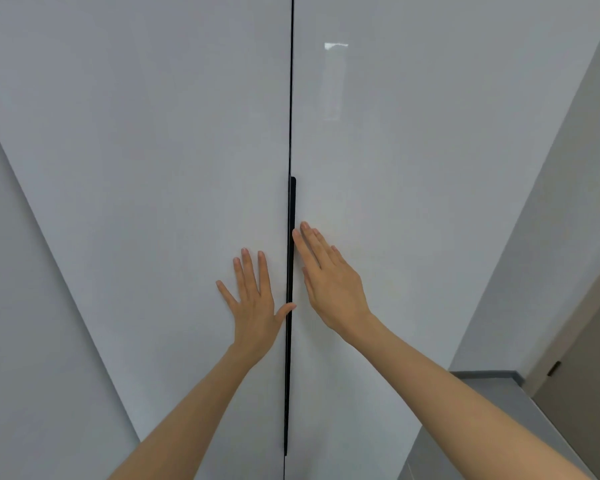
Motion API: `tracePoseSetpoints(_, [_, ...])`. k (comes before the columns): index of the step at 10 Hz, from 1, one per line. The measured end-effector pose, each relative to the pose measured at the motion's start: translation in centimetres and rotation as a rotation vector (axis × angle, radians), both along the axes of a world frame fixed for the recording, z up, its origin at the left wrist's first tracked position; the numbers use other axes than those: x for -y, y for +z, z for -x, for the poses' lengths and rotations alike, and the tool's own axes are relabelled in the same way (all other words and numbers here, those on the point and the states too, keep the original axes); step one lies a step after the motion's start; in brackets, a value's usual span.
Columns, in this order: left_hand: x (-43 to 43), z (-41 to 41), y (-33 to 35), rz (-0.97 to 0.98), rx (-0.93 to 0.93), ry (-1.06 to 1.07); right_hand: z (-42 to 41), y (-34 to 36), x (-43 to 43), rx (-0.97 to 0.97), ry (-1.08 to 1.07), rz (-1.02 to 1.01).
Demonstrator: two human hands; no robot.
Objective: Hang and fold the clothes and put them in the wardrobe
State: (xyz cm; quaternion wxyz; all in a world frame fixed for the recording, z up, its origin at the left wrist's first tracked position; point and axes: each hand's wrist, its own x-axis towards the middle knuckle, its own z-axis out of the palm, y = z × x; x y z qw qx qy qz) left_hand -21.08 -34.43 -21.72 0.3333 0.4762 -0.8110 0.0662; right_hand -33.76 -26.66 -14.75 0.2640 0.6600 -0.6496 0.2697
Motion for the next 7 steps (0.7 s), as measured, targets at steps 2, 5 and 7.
tracePoseSetpoints(2, [0.7,0.5,-0.3,0.033,-0.01,0.057,0.5,0.1,1.1,-0.034,-0.014,-0.01])
tracePoseSetpoints(5, [0.4,0.3,0.3,-0.075,0.036,-0.008,1.1,0.8,0.8,0.008,0.022,-0.119])
tracePoseSetpoints(7, [-2.2,-3.0,3.6,-0.224,0.051,-0.125,-0.1,3.4,-1.4,0.059,-0.001,-0.297])
